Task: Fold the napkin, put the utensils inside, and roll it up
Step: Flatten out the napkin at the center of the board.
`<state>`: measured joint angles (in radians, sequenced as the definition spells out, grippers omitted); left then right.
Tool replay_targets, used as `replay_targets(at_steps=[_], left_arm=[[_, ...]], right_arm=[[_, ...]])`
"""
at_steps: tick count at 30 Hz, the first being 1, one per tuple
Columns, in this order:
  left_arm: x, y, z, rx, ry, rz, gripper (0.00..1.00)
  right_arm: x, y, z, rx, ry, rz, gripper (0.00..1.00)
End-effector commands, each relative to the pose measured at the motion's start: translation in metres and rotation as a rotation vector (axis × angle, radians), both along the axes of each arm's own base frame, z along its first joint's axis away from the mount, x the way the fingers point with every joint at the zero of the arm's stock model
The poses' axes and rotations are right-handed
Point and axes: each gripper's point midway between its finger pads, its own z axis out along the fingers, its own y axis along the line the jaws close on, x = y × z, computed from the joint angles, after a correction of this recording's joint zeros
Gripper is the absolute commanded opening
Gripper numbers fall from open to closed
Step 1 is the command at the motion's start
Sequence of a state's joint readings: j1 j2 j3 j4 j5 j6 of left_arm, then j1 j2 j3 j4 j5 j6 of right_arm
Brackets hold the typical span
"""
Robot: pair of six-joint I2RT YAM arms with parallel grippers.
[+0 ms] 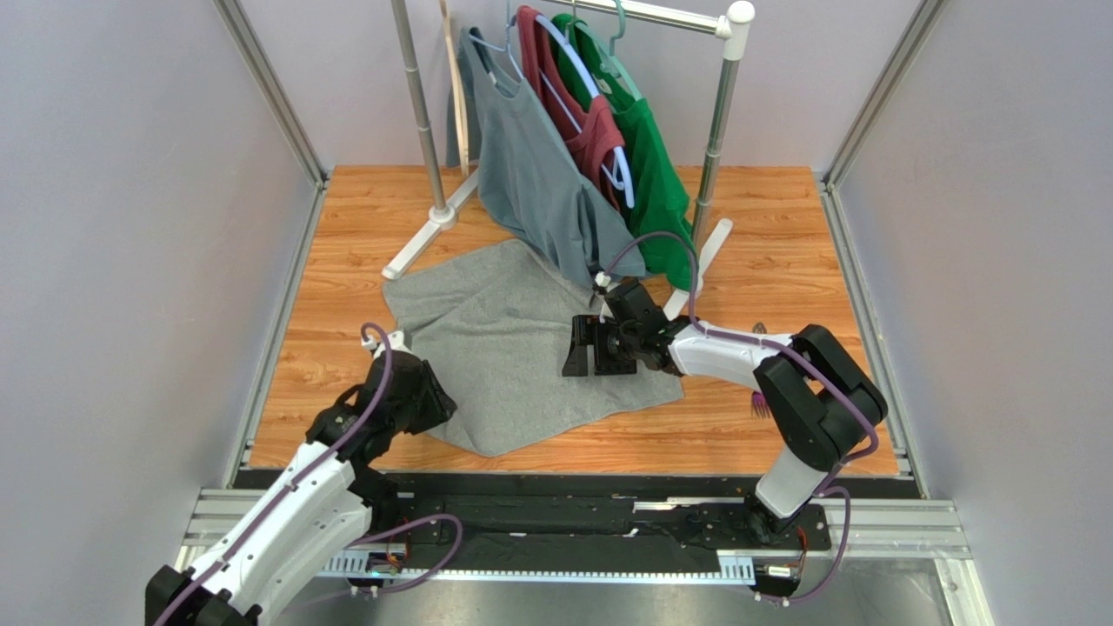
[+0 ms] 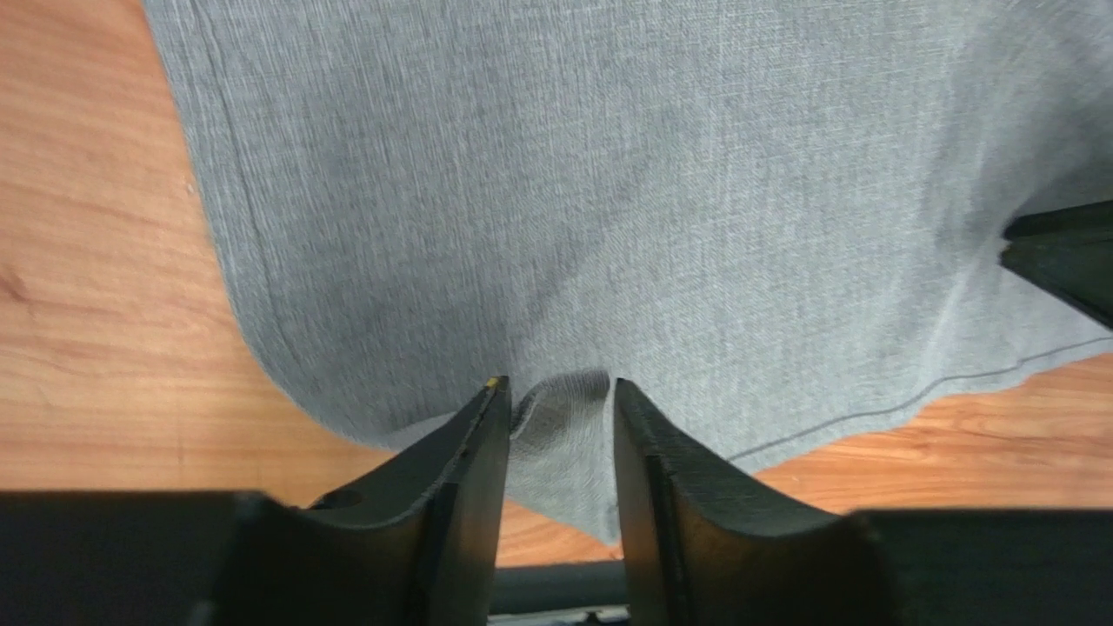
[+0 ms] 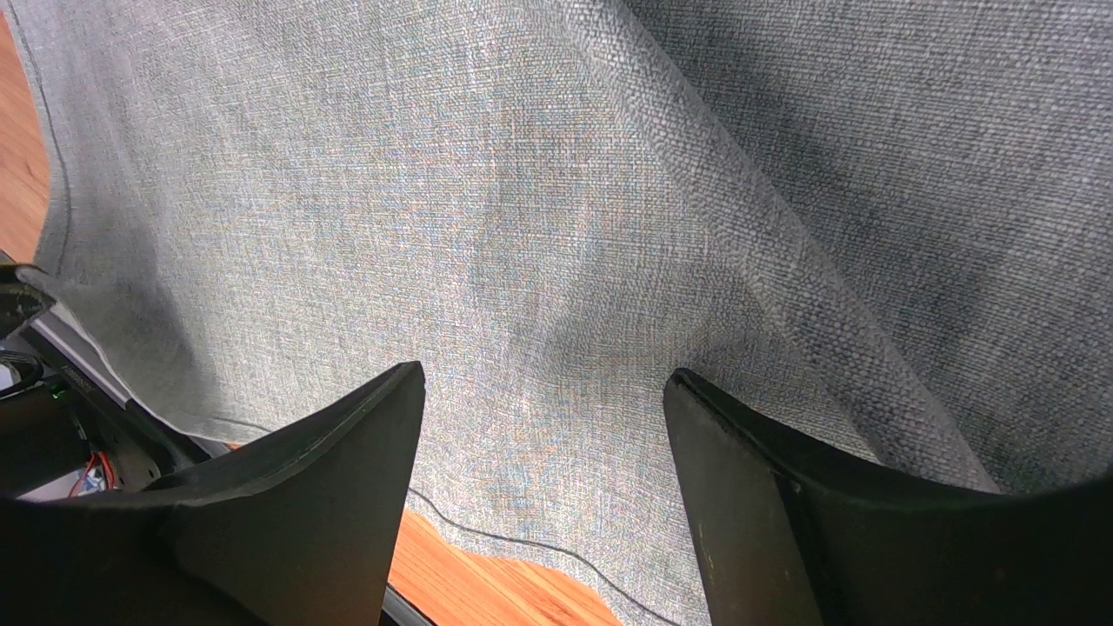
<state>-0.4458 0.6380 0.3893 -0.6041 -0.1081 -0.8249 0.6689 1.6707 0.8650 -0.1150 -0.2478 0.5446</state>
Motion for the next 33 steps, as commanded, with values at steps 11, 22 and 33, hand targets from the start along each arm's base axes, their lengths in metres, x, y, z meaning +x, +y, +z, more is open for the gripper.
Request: replay_targets(at_steps=[11, 22, 33], left_arm=[[-0.019, -0.004, 0.086, -0.182, -0.188, 0.005, 0.59], [0.031, -0.010, 0.084, -0.043, -0.159, 0.011, 0.68], [0.140, -0.100, 0.070, -0.114, -0.183, -0.120, 0.69]], right_arm=[[-0.001, -0.002, -0.013, -0.034, 0.034, -0.007, 0.75], [-0.010, -0.003, 0.001, -0.049, 0.023, 0.012, 0.75], [-0.008, -0.009, 0.066, -0.043, -0.135, -0.030, 0.76]])
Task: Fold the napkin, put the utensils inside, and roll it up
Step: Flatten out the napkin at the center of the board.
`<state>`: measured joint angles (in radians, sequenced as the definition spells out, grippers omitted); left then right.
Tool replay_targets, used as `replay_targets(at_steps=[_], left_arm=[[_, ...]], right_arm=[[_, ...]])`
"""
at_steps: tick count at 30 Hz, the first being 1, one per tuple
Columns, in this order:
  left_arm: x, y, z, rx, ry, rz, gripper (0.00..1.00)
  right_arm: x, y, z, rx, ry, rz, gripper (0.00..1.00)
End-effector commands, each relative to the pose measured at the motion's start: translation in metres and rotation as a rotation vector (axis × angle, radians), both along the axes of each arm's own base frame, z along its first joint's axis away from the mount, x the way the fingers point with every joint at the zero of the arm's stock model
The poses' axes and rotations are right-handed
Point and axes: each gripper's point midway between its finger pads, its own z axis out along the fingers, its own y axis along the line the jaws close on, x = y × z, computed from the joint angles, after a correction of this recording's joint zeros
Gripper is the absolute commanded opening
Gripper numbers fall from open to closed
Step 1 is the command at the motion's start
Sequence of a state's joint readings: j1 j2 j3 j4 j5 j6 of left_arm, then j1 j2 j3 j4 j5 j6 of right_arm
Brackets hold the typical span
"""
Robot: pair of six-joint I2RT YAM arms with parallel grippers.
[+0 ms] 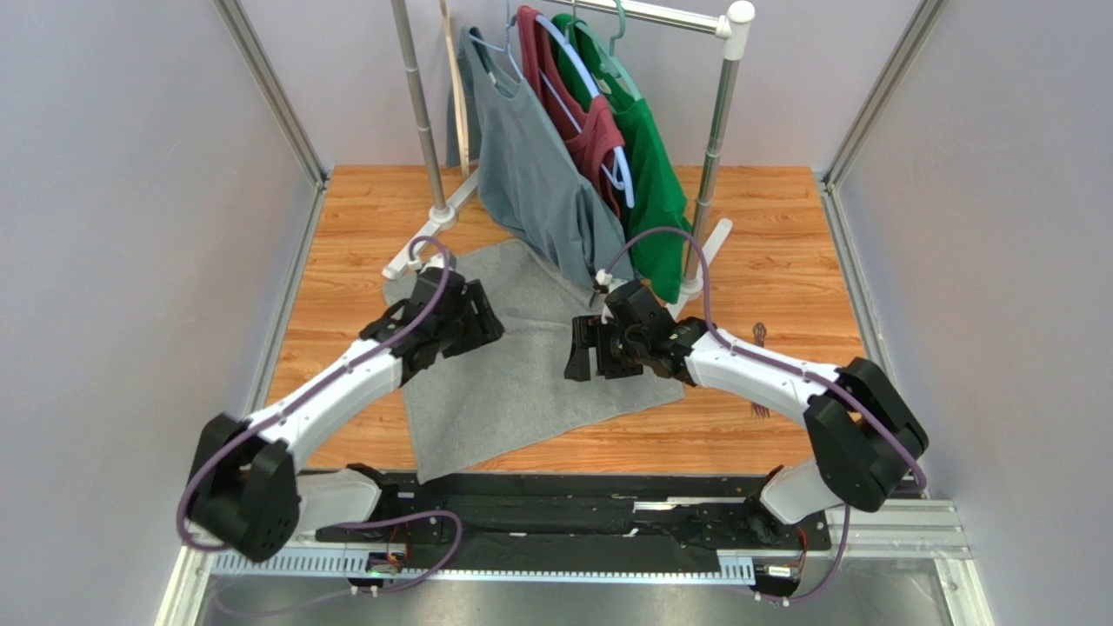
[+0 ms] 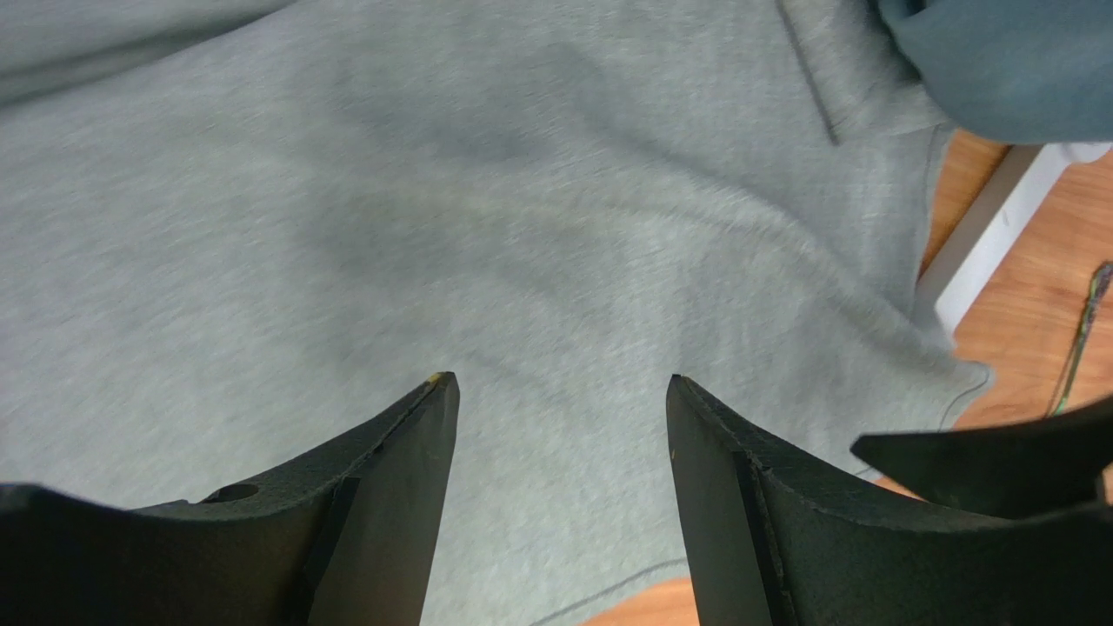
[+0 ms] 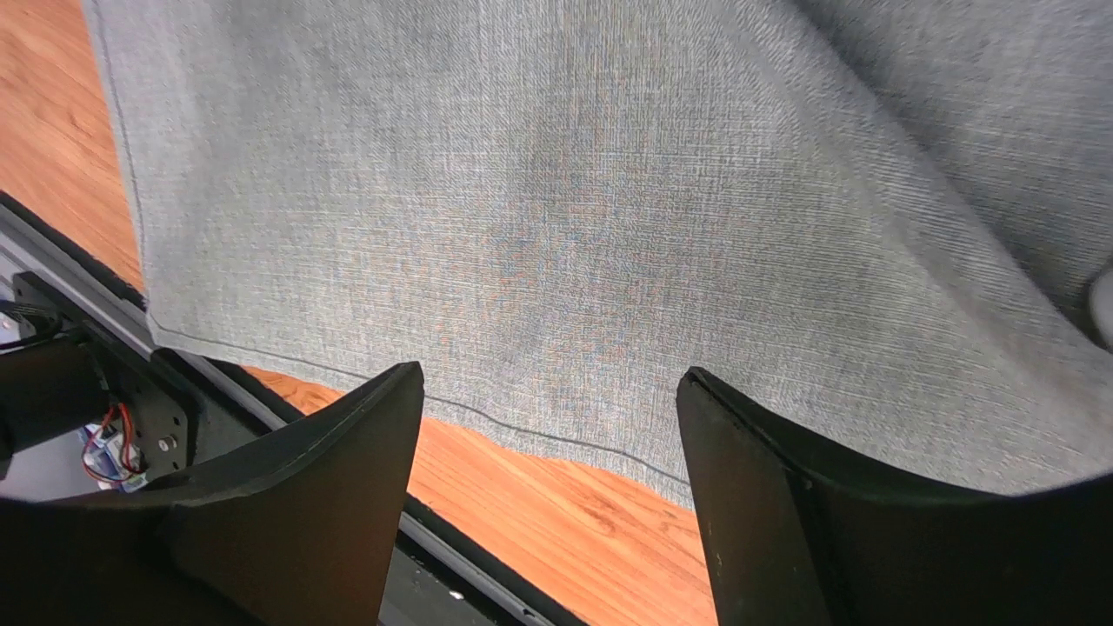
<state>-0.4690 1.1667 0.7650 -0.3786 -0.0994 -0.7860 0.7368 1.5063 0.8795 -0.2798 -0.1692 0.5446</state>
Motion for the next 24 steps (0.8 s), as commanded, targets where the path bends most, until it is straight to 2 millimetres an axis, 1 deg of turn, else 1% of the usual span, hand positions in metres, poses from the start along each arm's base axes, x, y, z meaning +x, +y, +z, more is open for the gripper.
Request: replay_targets(at_steps=[1, 2, 4, 5, 6, 7, 9, 10, 11, 12, 13, 14, 15, 16, 17, 18, 19, 21, 22, 23, 24], left_arm=[[0.038, -0.047, 0.004, -0.113, -0.091, -0.071, 0.70], [0.039, -0.051, -0.015, -0.109, -0.054, -0.069, 0.70], [0.034, -0.055, -0.034, -0.121, -0.010, -0.070, 0.70], [0.031, -0.053, -0.043, -0.115, 0.009, -0.065, 0.70], [0.029, -0.052, -0.047, -0.116, 0.017, -0.059, 0.70], [0.023, -0.048, -0.055, -0.112, 0.026, -0.058, 0.70], [0.016, -0.044, -0.054, -0.117, 0.018, -0.047, 0.70], [0.008, -0.038, -0.061, -0.109, 0.037, -0.038, 0.70], [0.005, -0.035, -0.058, -0.110, 0.032, -0.029, 0.70], [0.001, -0.031, -0.060, -0.100, 0.037, -0.015, 0.70], [-0.008, -0.024, -0.070, -0.079, 0.071, -0.008, 0.70], [-0.012, -0.021, -0.069, -0.077, 0.073, -0.002, 0.70], [-0.017, -0.018, -0.072, -0.072, 0.085, 0.009, 0.70], [-0.027, -0.011, -0.081, -0.055, 0.116, 0.016, 0.70], [-0.031, -0.009, -0.078, -0.062, 0.110, 0.028, 0.70], [-0.034, -0.002, -0.080, -0.047, 0.112, 0.047, 0.71], [-0.044, 0.005, -0.083, -0.037, 0.122, 0.063, 0.71], [-0.050, 0.015, -0.084, -0.032, 0.114, 0.105, 0.71], [-0.059, 0.021, -0.090, -0.017, 0.133, 0.115, 0.71], [-0.059, 0.022, -0.082, -0.038, 0.105, 0.124, 0.71], [-0.061, 0.024, -0.080, -0.040, 0.102, 0.133, 0.71]], right_arm=[[0.019, -0.006, 0.028, -0.011, -0.097, -0.056, 0.76], [0.020, -0.006, 0.026, -0.017, -0.096, -0.057, 0.76], [0.022, -0.004, 0.022, -0.027, -0.088, -0.057, 0.76], [0.021, -0.004, 0.020, -0.030, -0.082, -0.057, 0.76], [0.021, -0.004, 0.019, -0.029, -0.078, -0.057, 0.76], [0.022, -0.004, 0.018, -0.026, -0.078, -0.060, 0.76], [0.021, -0.004, 0.017, -0.023, -0.079, -0.062, 0.76], [0.020, -0.004, 0.015, -0.022, -0.075, -0.063, 0.76], [0.019, -0.005, 0.012, -0.021, -0.073, -0.065, 0.76], [0.019, -0.003, 0.012, -0.014, -0.074, -0.062, 0.76], [0.019, -0.002, 0.008, -0.004, -0.074, -0.064, 0.76], [0.020, 0.000, 0.007, 0.001, -0.077, -0.064, 0.76], [0.021, 0.002, 0.007, 0.008, -0.080, -0.066, 0.76], [0.022, 0.005, 0.007, 0.019, -0.082, -0.067, 0.76], [0.023, 0.007, 0.007, 0.022, -0.083, -0.066, 0.76], [0.024, 0.011, 0.009, 0.033, -0.094, -0.061, 0.76], [0.025, 0.014, 0.010, 0.037, -0.101, -0.062, 0.76], [0.024, 0.020, 0.011, 0.039, -0.110, -0.055, 0.76], [0.025, 0.023, 0.010, 0.040, -0.118, -0.050, 0.76], [0.025, 0.027, 0.011, 0.041, -0.123, -0.046, 0.76], [0.022, 0.033, 0.010, 0.046, -0.128, -0.032, 0.76]])
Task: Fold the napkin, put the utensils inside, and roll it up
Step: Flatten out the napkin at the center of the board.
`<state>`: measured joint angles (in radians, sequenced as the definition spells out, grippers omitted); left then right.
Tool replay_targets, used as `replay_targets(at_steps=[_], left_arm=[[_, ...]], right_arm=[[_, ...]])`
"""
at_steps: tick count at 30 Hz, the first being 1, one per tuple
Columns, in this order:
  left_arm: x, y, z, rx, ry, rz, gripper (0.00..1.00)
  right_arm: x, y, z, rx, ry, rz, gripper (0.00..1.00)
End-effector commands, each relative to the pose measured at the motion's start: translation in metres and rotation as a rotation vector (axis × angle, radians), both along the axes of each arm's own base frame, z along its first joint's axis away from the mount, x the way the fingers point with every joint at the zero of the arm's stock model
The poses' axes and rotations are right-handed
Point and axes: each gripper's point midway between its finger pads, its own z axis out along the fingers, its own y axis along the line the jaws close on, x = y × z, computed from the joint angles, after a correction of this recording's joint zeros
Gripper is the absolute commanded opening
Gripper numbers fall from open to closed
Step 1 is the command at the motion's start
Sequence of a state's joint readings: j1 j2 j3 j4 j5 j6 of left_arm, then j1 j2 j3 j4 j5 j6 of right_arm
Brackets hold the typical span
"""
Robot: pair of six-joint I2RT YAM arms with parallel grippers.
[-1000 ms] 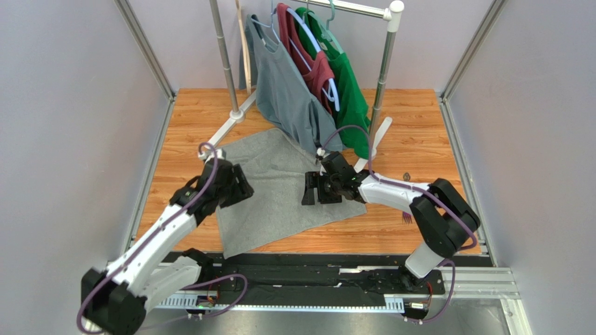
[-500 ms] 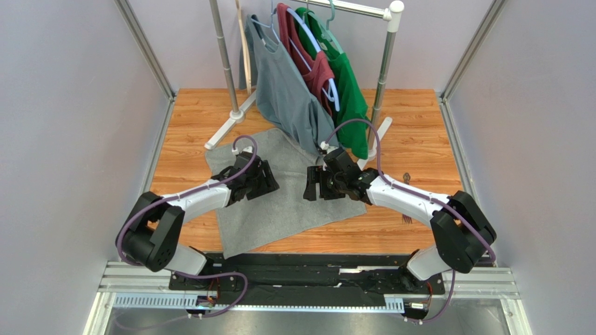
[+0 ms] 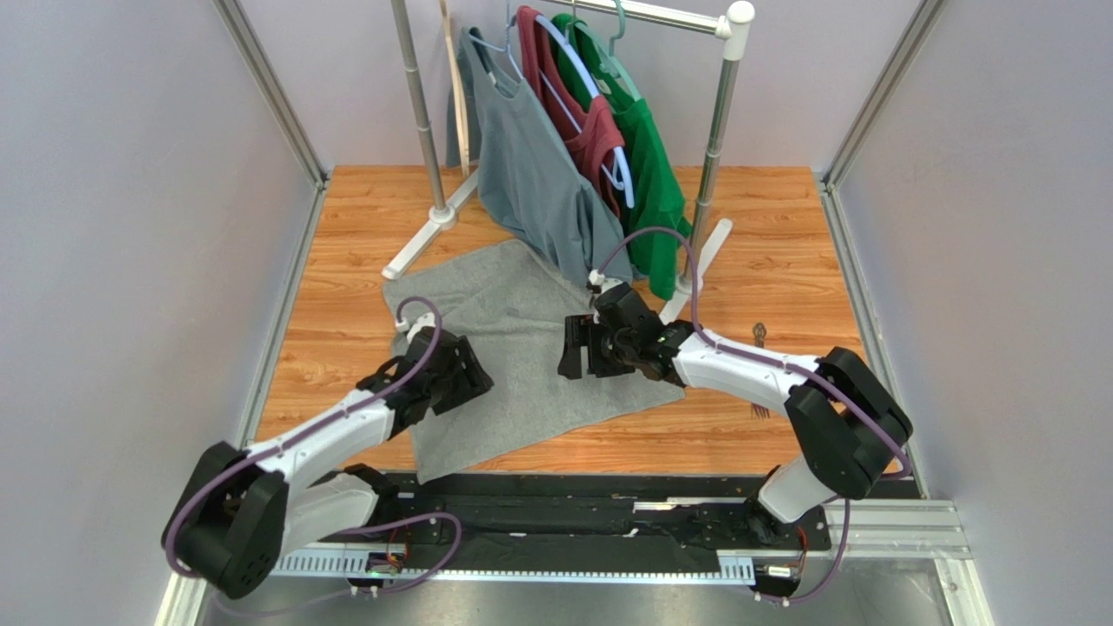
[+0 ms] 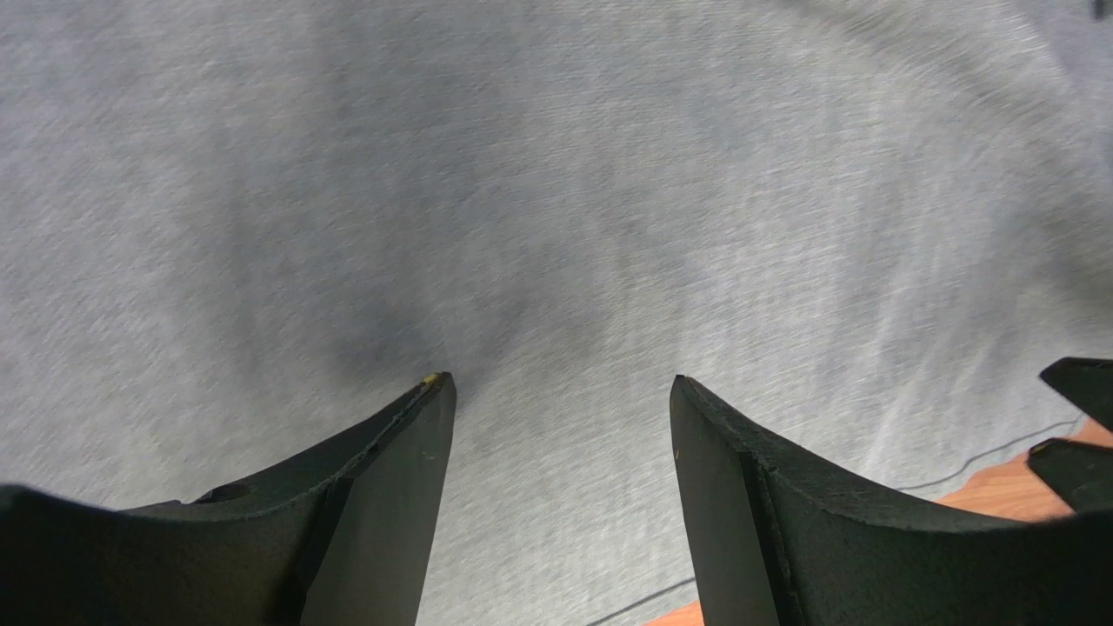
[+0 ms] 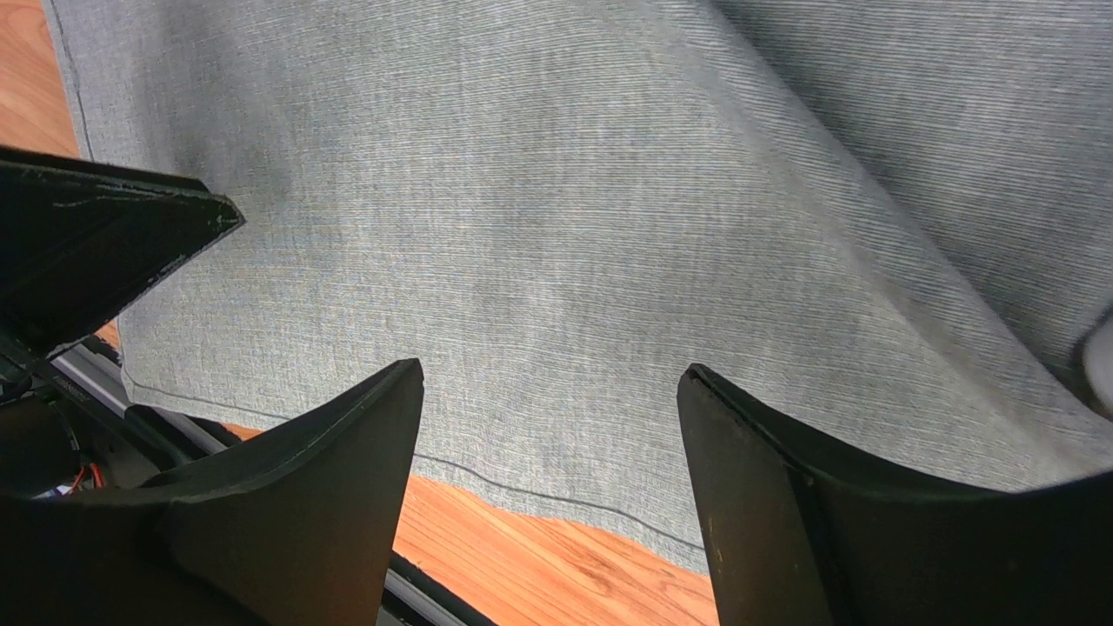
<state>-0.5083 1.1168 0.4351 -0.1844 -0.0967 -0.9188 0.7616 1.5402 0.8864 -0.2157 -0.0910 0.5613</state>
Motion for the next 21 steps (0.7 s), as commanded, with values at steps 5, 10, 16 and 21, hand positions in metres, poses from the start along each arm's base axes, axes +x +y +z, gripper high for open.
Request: replay_targets(at_steps=[5, 10, 16, 21], left_arm=[[-0.014, 0.028, 0.030, 0.040, -0.074, 0.074, 0.71], [-0.004, 0.025, 0.061, 0.052, -0.137, 0.034, 0.75], [0.021, 0.029, 0.086, 0.086, -0.194, 0.029, 0.81], [0.045, 0.035, 0.098, 0.094, -0.228, 0.042, 0.81]], right_arm=[[0.013, 0.046, 0.013, 0.078, -0.140, 0.040, 0.76], [0.021, 0.065, -0.003, 0.095, -0.169, 0.062, 0.76], [0.002, 0.076, -0.028, 0.058, -0.105, 0.109, 0.75], [-0.045, 0.083, -0.052, 0.013, -0.012, 0.153, 0.75]])
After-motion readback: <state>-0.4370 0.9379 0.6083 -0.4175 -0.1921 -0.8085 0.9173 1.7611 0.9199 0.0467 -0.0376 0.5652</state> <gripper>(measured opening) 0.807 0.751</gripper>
